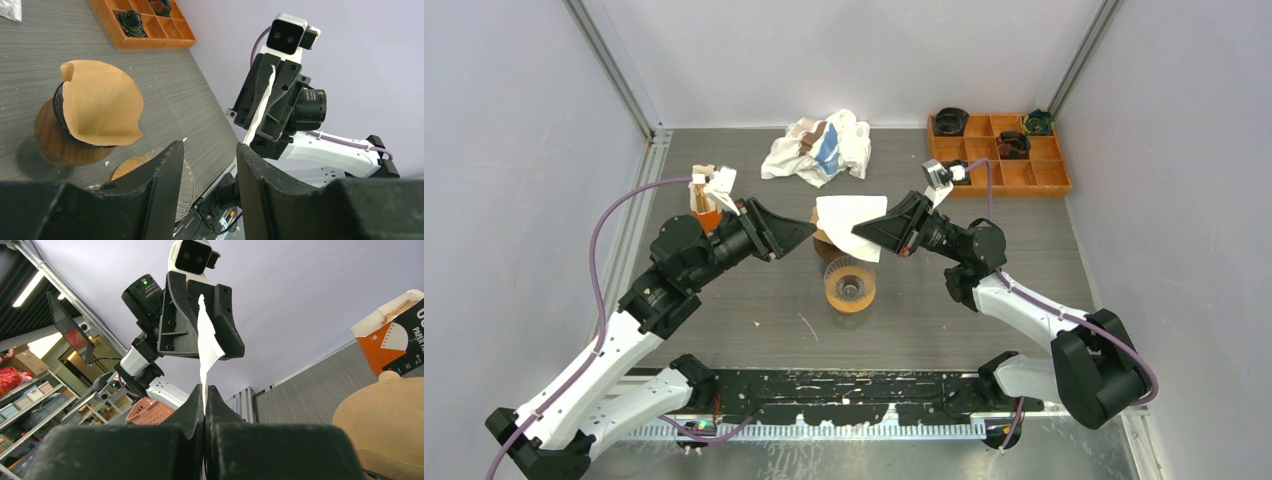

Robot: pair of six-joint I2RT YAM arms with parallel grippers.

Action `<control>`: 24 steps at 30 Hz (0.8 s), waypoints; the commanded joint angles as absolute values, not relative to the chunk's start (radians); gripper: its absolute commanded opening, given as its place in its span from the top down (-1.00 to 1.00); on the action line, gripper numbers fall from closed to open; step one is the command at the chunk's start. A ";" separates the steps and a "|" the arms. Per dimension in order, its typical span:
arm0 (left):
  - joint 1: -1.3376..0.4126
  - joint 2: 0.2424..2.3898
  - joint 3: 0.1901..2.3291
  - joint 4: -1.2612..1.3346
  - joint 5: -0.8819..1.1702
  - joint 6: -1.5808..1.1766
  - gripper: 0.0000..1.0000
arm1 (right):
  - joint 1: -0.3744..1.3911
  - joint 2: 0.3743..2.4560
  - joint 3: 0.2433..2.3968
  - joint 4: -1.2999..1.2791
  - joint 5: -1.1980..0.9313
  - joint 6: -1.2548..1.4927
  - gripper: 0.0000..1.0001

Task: Place the coffee filter in the dripper
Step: Place the coffee filter in the coffee dripper.

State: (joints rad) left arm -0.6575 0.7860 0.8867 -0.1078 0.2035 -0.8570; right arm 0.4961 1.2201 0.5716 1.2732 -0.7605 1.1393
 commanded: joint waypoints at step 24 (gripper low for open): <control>-0.659 0.798 0.876 -0.009 0.212 -0.881 0.13 | 0.494 1.241 0.564 1.417 -0.756 1.190 0.99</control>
